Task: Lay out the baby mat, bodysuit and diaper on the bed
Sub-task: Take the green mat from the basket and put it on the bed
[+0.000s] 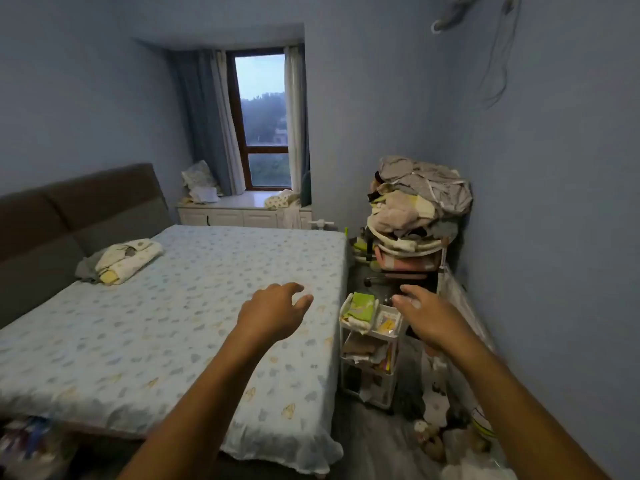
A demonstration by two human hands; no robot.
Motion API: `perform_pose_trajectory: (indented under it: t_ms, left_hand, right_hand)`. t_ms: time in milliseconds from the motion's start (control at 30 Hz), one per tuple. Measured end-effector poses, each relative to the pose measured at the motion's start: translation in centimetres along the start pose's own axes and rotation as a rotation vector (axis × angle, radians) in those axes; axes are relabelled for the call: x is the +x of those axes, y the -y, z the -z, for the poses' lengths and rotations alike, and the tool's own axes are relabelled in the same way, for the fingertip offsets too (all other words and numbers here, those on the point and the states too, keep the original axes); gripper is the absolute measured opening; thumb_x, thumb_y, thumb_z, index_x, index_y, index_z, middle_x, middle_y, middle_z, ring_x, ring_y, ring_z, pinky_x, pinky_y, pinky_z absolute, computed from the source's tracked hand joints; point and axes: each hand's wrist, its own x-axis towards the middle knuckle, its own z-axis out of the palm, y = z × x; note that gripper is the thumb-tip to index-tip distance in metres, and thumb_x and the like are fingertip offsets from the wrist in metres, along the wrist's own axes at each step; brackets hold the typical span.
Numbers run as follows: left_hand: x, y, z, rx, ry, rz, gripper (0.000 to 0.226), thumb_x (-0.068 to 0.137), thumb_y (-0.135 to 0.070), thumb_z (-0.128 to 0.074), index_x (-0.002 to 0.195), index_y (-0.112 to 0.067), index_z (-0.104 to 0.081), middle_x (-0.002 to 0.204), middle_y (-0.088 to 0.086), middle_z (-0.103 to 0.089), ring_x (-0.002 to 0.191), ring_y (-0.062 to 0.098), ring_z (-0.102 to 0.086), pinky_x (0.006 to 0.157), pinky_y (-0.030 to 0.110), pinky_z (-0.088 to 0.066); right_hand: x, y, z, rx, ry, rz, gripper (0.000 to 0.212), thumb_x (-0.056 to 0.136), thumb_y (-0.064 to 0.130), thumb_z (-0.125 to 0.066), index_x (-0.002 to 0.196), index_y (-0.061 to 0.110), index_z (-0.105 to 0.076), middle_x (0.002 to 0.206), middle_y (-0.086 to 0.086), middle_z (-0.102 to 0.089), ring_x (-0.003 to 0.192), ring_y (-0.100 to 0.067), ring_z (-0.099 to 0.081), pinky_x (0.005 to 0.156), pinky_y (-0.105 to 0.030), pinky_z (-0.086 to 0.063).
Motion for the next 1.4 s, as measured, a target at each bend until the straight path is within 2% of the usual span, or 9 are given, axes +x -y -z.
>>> perform_pose_trajectory:
  t_ms: [167, 300, 633, 800, 967, 1200, 1267, 1333, 1400]
  left_hand:
    - [7.8, 2.7, -2.9, 0.025, 0.075, -0.002, 0.053, 0.095, -0.062, -0.039, 0.141, -0.035, -0.047, 0.146, 0.000, -0.052, 0.128, 0.026, -0.053, 0.103, 0.048, -0.048]
    - [14.6, 4.4, -5.2, 0.032, 0.125, -0.014, 0.055, 0.095, -0.061, -0.039, 0.142, -0.033, -0.047, 0.147, 0.001, -0.052, 0.129, 0.026, -0.052, 0.104, 0.047, -0.047]
    - [29.6, 4.4, -12.9, 0.023, 0.245, -0.050, 0.055, 0.095, -0.061, -0.039, 0.141, -0.032, -0.049, 0.145, 0.000, -0.054, 0.126, 0.026, -0.055, 0.102, 0.047, -0.048]
    - [39.0, 3.2, -20.5, 0.045, 0.287, -0.033, 0.054, 0.095, -0.062, -0.039, 0.140, -0.034, -0.048, 0.145, 0.001, -0.054, 0.126, 0.026, -0.055, 0.101, 0.045, -0.049]
    - [49.1, 2.1, -29.4, 0.062, 0.349, 0.050, 0.054, 0.096, -0.061, -0.038, 0.141, -0.033, -0.048, 0.145, 0.003, -0.053, 0.127, 0.027, -0.054, 0.101, 0.046, -0.049]
    - [59.3, 1.6, -42.4, 0.020, 0.447, 0.108, 0.052, 0.096, -0.059, -0.041, 0.139, -0.032, -0.050, 0.141, 0.005, -0.057, 0.126, 0.028, -0.054, 0.100, 0.044, -0.048]
    - [61.0, 1.9, -46.0, -0.005, 0.481, 0.120, 0.052, 0.096, -0.058, -0.041, 0.140, -0.031, -0.050, 0.139, 0.006, -0.058, 0.125, 0.029, -0.054, 0.099, 0.042, -0.048]
    - [62.3, 2.2, -49.8, -0.029, 0.517, 0.133, 0.052, 0.096, -0.057, -0.043, 0.140, -0.031, -0.050, 0.135, 0.008, -0.059, 0.123, 0.030, -0.055, 0.099, 0.042, -0.048]
    - [63.2, 2.6, -53.4, -0.053, 0.563, 0.145, 0.052, 0.095, -0.055, -0.044, 0.141, -0.030, -0.049, 0.133, 0.010, -0.059, 0.121, 0.031, -0.056, 0.099, 0.042, -0.049]
  right_hand:
    - [6.6, -0.2, -4.2, -0.008, 0.008, -0.076, 0.051, 0.094, 0.050, -0.048, 0.140, 0.027, -0.048, 0.146, -0.004, -0.050, 0.126, -0.026, -0.052, 0.093, -0.034, -0.042]
    - [12.1, -0.2, -7.4, -0.013, 0.008, -0.122, 0.050, 0.096, 0.045, -0.047, 0.141, 0.024, -0.048, 0.144, -0.007, -0.051, 0.126, -0.028, -0.051, 0.099, -0.040, -0.044]
    - [25.7, -4.6, -13.0, 0.034, 0.058, -0.254, 0.051, 0.096, 0.044, -0.049, 0.142, 0.023, -0.046, 0.141, -0.010, -0.054, 0.123, -0.029, -0.054, 0.101, -0.041, -0.045]
    - [35.9, -10.5, -16.4, 0.019, 0.071, -0.296, 0.050, 0.095, 0.047, -0.049, 0.140, 0.023, -0.049, 0.141, -0.009, -0.054, 0.125, -0.029, -0.052, 0.099, -0.035, -0.041]
    - [47.8, -17.8, -20.4, 0.070, 0.174, -0.333, 0.048, 0.095, 0.044, -0.049, 0.137, 0.022, -0.052, 0.139, -0.007, -0.057, 0.124, -0.027, -0.053, 0.102, -0.039, -0.043]
    - [58.8, -26.9, -26.6, 0.061, 0.251, -0.418, 0.048, 0.095, 0.045, -0.049, 0.138, 0.025, -0.049, 0.138, -0.006, -0.057, 0.122, -0.028, -0.054, 0.086, -0.030, -0.037]
    - [60.6, -29.2, -28.8, 0.056, 0.287, -0.435, 0.049, 0.095, 0.047, -0.047, 0.139, 0.026, -0.048, 0.138, -0.006, -0.057, 0.123, -0.028, -0.054, 0.094, -0.034, -0.041]
    - [62.0, -31.4, -31.3, 0.045, 0.329, -0.457, 0.049, 0.095, 0.048, -0.045, 0.139, 0.027, -0.048, 0.138, -0.005, -0.057, 0.124, -0.028, -0.053, 0.105, -0.045, -0.039]
    - [63.2, -33.5, -34.0, 0.033, 0.342, -0.477, 0.049, 0.094, 0.046, -0.047, 0.139, 0.026, -0.049, 0.138, -0.006, -0.058, 0.126, -0.028, -0.052, 0.108, -0.045, -0.036]
